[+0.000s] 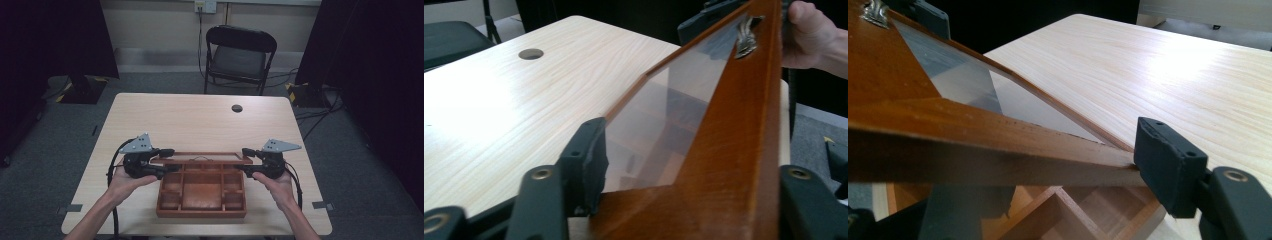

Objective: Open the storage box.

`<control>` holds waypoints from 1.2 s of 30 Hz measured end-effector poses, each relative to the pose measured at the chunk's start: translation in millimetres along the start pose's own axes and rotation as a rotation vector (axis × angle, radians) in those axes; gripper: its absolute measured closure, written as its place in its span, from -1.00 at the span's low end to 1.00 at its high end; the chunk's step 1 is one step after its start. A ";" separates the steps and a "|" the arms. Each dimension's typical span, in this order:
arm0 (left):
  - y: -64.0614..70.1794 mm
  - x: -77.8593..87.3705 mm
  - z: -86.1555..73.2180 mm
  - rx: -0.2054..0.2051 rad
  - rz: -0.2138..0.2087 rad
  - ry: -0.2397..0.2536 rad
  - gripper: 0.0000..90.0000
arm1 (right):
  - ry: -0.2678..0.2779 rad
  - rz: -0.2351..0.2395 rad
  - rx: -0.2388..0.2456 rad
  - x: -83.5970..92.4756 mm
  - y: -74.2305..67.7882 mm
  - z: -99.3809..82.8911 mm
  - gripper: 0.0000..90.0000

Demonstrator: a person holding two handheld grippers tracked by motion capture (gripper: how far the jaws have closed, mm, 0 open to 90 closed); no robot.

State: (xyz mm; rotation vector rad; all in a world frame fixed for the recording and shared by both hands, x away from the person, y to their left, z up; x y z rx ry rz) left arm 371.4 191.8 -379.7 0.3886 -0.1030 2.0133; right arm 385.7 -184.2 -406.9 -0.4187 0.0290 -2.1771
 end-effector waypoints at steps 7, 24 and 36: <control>-6.9 0.2 -0.1 0.005 0.031 0.016 0.11 | 0.013 0.026 -0.017 1.1 1.7 5.7 -0.17; -17.5 -3.1 6.7 0.039 0.048 0.050 0.08 | 0.032 0.058 -0.011 -1.7 3.3 22.5 -0.06; -24.7 -2.9 6.4 0.061 0.041 0.071 0.08 | 0.041 0.075 -0.024 -4.8 8.5 26.4 -0.05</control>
Point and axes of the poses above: each handheld gripper's, and its own axes: x roughly backward along the jaws, z roughly out of its top, y roughly to its right, the point moved 1 cm from there along -x, roughly forward along the jaws, and after that the axes turned 7 degrees about y, right-handed, at the moved point
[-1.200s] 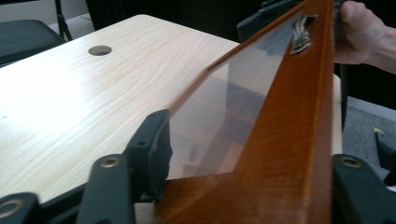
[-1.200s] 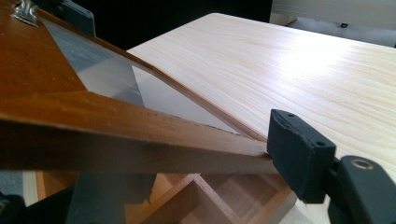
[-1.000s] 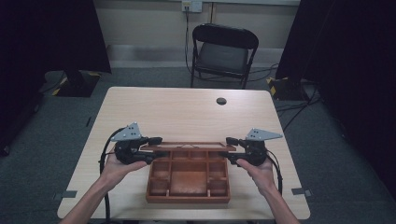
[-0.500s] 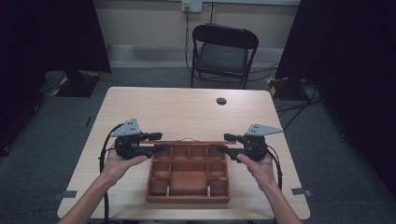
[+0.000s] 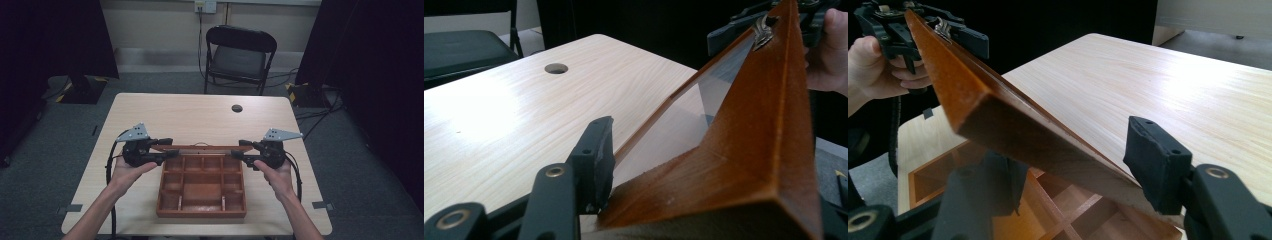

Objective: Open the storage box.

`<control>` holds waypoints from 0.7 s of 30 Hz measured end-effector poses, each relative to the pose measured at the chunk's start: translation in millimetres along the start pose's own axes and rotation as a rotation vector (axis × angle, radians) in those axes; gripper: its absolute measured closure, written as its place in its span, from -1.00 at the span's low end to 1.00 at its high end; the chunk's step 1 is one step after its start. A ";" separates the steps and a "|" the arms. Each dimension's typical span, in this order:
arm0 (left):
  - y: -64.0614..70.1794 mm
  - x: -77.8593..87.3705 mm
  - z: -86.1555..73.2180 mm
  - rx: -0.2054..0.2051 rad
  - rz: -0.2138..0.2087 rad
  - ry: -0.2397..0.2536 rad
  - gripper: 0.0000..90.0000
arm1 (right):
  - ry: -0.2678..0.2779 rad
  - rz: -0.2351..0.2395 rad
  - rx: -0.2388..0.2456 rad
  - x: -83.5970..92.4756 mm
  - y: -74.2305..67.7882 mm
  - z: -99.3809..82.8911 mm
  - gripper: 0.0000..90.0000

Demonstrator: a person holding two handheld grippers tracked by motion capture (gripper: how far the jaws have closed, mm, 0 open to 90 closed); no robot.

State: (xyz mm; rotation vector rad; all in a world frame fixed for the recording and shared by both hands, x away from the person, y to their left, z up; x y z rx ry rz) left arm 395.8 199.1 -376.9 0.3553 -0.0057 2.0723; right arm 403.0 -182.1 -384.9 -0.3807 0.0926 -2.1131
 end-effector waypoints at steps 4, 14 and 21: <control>-1.3 -1.4 0.5 0.003 -0.006 -0.001 0.12 | 0.002 0.001 -0.008 -0.9 3.4 0.4 -0.07; -10.6 -2.9 -0.5 0.019 0.038 0.011 0.07 | 0.011 -0.012 -0.016 -4.6 8.5 6.2 -0.04; -17.2 -0.5 -7.3 0.045 0.050 0.019 -0.01 | 0.010 -0.017 -0.024 -10.8 14.3 6.8 -0.05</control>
Point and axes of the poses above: each handheld gripper's, and its own axes: x roughly backward along the jaws, z roughly out of its top, y roughly to its right, the point moved 1 cm from there along -x, roughly forward along the jaws, and after that the axes turned 7 degrees about y, right-handed, at the moved point
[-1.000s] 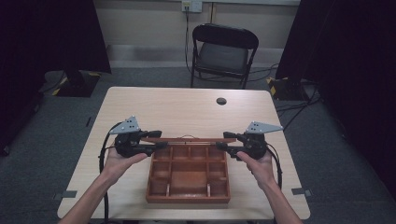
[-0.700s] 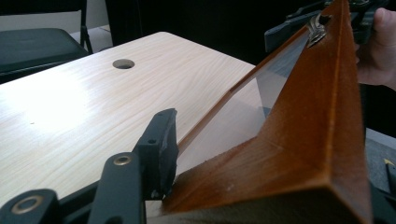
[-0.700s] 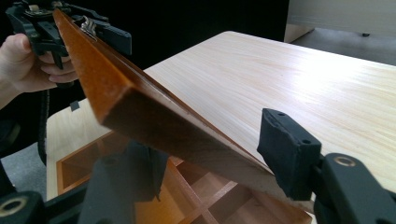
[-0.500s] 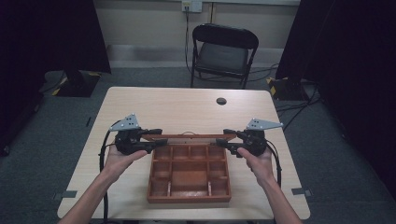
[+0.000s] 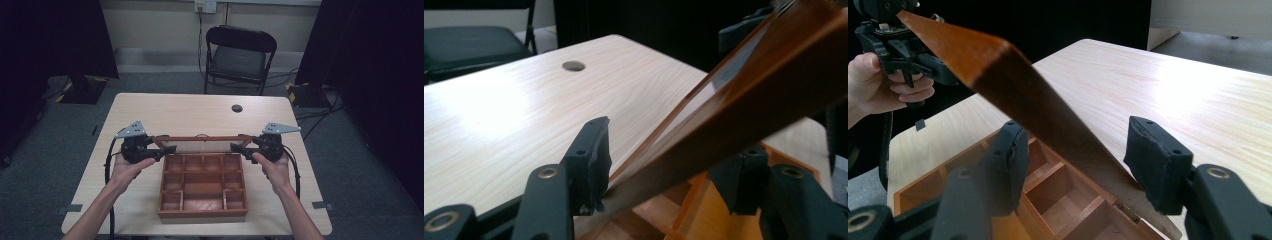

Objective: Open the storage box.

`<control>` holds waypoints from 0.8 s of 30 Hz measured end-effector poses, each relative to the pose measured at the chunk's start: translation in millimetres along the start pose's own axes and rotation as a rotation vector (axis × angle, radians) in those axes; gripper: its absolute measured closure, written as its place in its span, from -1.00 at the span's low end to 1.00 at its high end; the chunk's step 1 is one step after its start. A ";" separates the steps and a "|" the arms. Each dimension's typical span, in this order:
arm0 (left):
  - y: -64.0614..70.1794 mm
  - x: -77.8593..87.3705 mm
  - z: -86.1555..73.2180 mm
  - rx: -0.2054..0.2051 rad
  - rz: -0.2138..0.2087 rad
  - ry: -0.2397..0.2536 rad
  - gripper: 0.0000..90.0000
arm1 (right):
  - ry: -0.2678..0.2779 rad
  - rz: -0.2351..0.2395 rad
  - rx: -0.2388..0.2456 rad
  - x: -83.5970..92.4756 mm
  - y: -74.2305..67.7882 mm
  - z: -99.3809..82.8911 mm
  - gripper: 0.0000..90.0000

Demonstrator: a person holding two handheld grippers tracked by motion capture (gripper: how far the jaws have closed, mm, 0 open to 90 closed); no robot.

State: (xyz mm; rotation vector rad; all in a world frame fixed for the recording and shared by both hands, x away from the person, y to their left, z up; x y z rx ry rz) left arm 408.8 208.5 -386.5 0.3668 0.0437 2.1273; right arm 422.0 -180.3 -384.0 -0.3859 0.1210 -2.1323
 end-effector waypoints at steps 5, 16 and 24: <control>-3.0 0.3 -1.2 -0.036 0.034 -0.020 0.02 | 0.010 -0.001 -0.007 -2.4 3.0 0.5 -0.05; -15.0 -3.4 -11.2 -0.002 0.051 -0.046 0.16 | -0.002 -0.005 -0.038 -12.8 10.8 -7.1 -0.10; -21.6 -6.9 -14.0 0.028 0.044 -0.030 0.17 | -0.008 -0.017 -0.043 -16.0 17.1 -9.5 -0.06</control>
Point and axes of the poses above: each handheld gripper's, and its own axes: x roughly backward along the jaws, z roughly out of its top, y roughly to its right, the point moved 1 cm from there along -x, roughly forward along the jaws, and after that the axes turned 7 degrees about y, right-handed, at the moved point
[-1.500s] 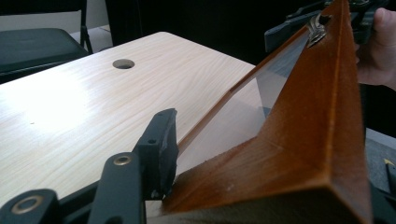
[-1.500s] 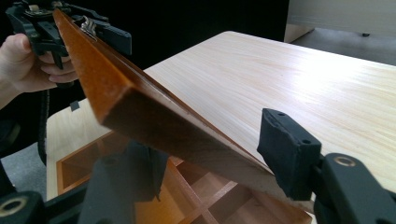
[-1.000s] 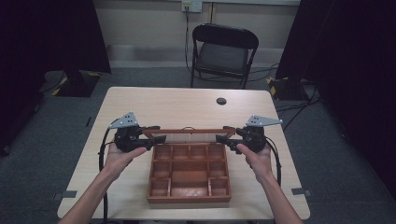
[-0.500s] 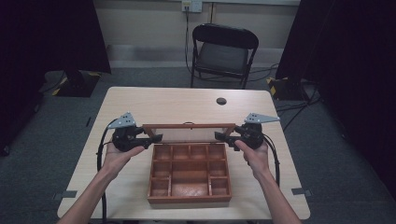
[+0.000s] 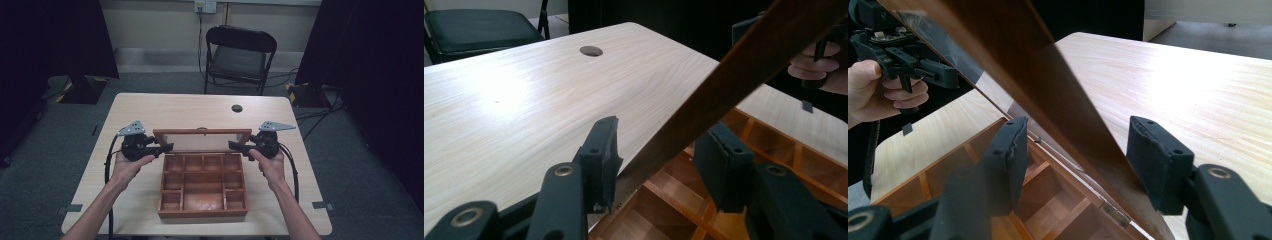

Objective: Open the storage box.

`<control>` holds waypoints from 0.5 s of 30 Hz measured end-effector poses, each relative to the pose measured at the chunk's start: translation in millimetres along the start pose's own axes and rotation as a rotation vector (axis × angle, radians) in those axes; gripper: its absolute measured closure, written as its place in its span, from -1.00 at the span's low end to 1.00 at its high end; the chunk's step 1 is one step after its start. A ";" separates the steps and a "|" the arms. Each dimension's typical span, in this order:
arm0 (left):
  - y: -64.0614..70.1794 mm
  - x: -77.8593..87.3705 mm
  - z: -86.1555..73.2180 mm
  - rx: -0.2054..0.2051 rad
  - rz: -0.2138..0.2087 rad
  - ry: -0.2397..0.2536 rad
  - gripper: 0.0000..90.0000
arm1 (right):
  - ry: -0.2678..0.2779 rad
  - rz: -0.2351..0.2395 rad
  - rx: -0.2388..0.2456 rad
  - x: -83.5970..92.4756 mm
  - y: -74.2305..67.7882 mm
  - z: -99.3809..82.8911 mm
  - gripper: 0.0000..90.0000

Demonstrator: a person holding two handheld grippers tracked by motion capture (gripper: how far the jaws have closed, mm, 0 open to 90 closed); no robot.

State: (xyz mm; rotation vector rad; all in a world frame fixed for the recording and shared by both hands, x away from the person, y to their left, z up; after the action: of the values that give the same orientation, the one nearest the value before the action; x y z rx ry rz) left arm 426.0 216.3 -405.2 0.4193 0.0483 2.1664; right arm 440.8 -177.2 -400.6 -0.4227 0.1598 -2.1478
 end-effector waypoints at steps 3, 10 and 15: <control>-2.3 -1.9 -0.5 0.004 0.002 0.000 0.20 | 0.011 -0.001 -0.015 -1.7 3.3 -2.9 -0.06; -8.4 -5.8 -4.0 0.004 -0.002 -0.015 0.23 | 0.003 -0.020 -0.032 -1.7 12.7 -12.0 0.03; -11.4 -7.7 -8.4 0.007 -0.003 -0.022 0.25 | -0.006 -0.015 -0.030 -3.3 16.6 -15.3 0.02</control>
State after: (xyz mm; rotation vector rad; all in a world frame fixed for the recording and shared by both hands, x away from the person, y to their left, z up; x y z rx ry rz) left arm 436.5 218.0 -417.4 0.4466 0.0444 2.1586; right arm 449.9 -184.7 -420.1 -0.4488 0.1862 -2.1614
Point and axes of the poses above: each handheld gripper's, and its own axes: x roughly backward along the jaws, z roughly out of its top, y roughly to its right, the point moved 1 cm from there along -x, roughly forward along the jaws, and after that the axes turned 7 degrees about y, right-handed, at the moved point
